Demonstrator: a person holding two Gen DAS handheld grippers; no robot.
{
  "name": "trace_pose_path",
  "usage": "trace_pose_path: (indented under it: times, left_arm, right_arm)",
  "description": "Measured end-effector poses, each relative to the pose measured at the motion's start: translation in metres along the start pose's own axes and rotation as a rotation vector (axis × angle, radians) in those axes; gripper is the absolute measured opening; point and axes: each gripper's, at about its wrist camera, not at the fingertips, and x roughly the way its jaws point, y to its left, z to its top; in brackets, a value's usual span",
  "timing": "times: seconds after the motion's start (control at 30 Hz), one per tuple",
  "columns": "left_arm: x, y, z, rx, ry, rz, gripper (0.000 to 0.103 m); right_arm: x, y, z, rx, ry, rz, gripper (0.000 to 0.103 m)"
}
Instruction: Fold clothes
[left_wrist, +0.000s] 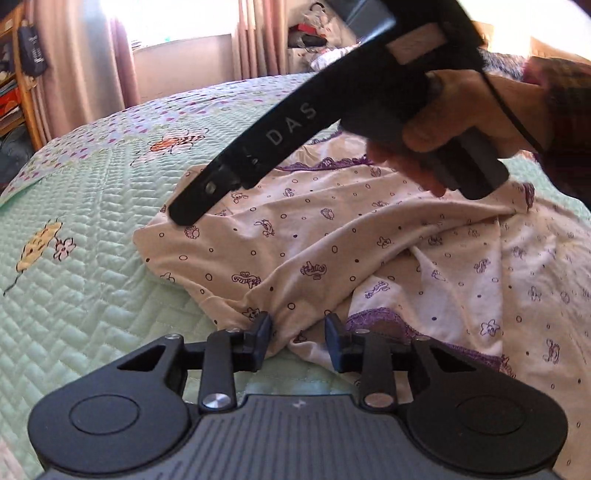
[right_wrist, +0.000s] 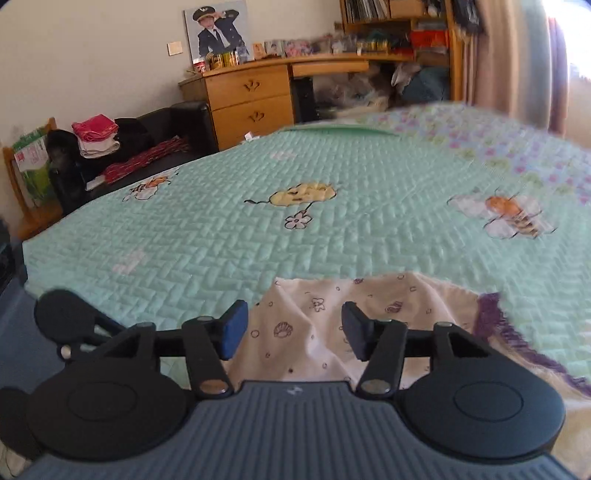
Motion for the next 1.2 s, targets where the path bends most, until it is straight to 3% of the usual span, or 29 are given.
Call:
trace_pose_path:
  times: [0.07,0.13,0.17,0.2,0.33,0.5,0.67,0.83,0.87,0.9,0.93,0.97,1.0,1.13,1.2]
  left_arm:
    - [-0.001,0.001,-0.003,-0.008,-0.016,-0.003,0.036]
    - [-0.002,0.003,-0.006,-0.018,-0.029,-0.01,0.037]
    - [-0.002,0.004,-0.007,-0.025,-0.033,-0.014,0.037]
    - [-0.002,0.005,-0.009,-0.033,-0.037,-0.017,0.038]
    - [-0.003,0.005,-0.014,-0.053,-0.05,-0.025,0.039]
    - [-0.002,0.006,-0.018,-0.073,-0.069,-0.047,0.041]
    - [0.0,0.007,-0.018,-0.088,-0.082,-0.068,0.045]
    - [0.0,0.005,-0.018,-0.081,-0.091,-0.062,0.046]
    - [0.0,0.004,-0.018,-0.079,-0.093,-0.057,0.047]
    - [0.0,0.003,-0.019,-0.076,-0.094,-0.052,0.047]
    - [0.0,0.002,-0.019,-0.073,-0.096,-0.048,0.047]
    - [0.0,0.002,-0.019,-0.073,-0.097,-0.047,0.048]
    - [-0.001,0.002,-0.019,-0.074,-0.098,-0.046,0.048]
    - [-0.001,-0.001,-0.019,-0.059,-0.1,-0.036,0.05]
    - [-0.001,-0.002,-0.02,-0.054,-0.102,-0.034,0.05]
  right_arm:
    - [0.01,-0.006,0.003,-0.013,0.052,0.013,0.062]
    - [0.012,-0.006,0.002,-0.033,0.068,0.031,0.046]
    - [0.012,-0.005,0.002,-0.044,0.072,0.04,0.018]
    - [0.012,-0.004,0.001,-0.056,0.076,0.049,0.001]
    - [0.006,0.004,0.004,-0.099,0.027,0.023,0.001]
    - [0.014,0.007,0.014,-0.149,0.01,-0.151,0.001]
    - [0.017,-0.001,0.016,-0.14,-0.04,-0.255,0.0]
    - [0.016,-0.013,0.023,-0.038,-0.029,-0.109,0.004]
    - [0.012,-0.014,0.026,-0.012,-0.031,-0.065,0.014]
    - [0.01,-0.012,0.03,-0.014,-0.024,-0.044,0.035]
    - [0.011,-0.009,0.034,-0.038,-0.01,-0.042,0.047]
    - [0.014,-0.005,0.037,-0.059,0.014,-0.041,0.067]
    - [0.019,-0.002,0.039,-0.08,0.045,-0.041,0.072]
    - [0.041,0.008,0.042,-0.181,0.138,-0.079,0.069]
    - [0.045,0.011,0.041,-0.198,0.138,-0.094,0.041]
